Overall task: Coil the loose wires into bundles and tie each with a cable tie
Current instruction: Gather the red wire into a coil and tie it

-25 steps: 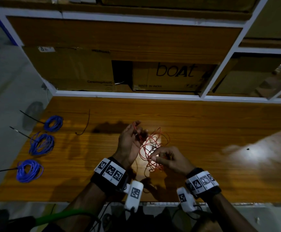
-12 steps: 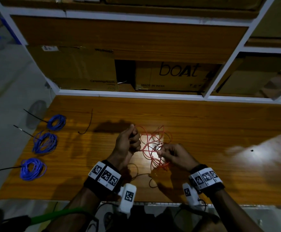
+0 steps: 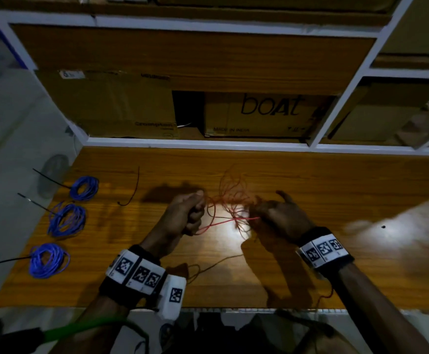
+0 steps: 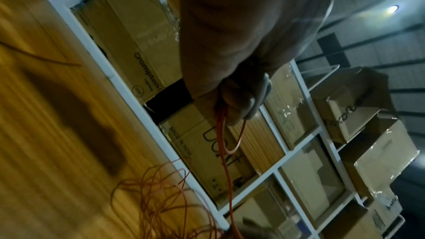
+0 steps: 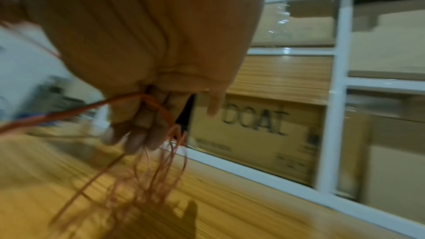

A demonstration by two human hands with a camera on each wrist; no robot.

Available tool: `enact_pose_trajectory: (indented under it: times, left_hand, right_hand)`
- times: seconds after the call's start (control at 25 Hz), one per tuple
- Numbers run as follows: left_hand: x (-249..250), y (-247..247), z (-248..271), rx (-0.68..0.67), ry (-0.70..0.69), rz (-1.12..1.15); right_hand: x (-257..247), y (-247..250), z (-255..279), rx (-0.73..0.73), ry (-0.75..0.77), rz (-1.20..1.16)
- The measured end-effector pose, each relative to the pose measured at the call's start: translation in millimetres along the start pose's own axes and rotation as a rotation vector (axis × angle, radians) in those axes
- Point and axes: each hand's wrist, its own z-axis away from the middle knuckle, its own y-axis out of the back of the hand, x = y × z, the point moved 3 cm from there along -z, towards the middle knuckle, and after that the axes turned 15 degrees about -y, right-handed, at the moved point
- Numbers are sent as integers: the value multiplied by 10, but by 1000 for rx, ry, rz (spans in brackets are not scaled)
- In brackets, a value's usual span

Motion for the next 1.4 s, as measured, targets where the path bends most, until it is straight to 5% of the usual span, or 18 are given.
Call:
enact_pose_trajectory:
  times: [0.36,0.6,0.84,0.92,1.04,1.2,1.4]
  left_hand:
    - [-4,518,107,111,-27,131]
    - [6,914,194,243,-7,175]
    - [-144,443,127,297,-15,331]
    - [-165,350,81,295,-24,332]
    - [-208,196,8,223,4,237]
    - [-195,-83,-48,45,51,177]
    - [-124,-188,-46,-63,-3,30]
  right_hand:
    - [968,-160,-91,90,-413,148]
    - [1715,-448,30,-134,-726,6]
    - [1128,62,-45,-393,-643,-450]
    - [900,359,23,-455,-604,-210]
    - [428,727,46,-160,-411,-9]
    - [-476,753,68,37,23,-570]
    - [-802,540,-62,87,100,-903]
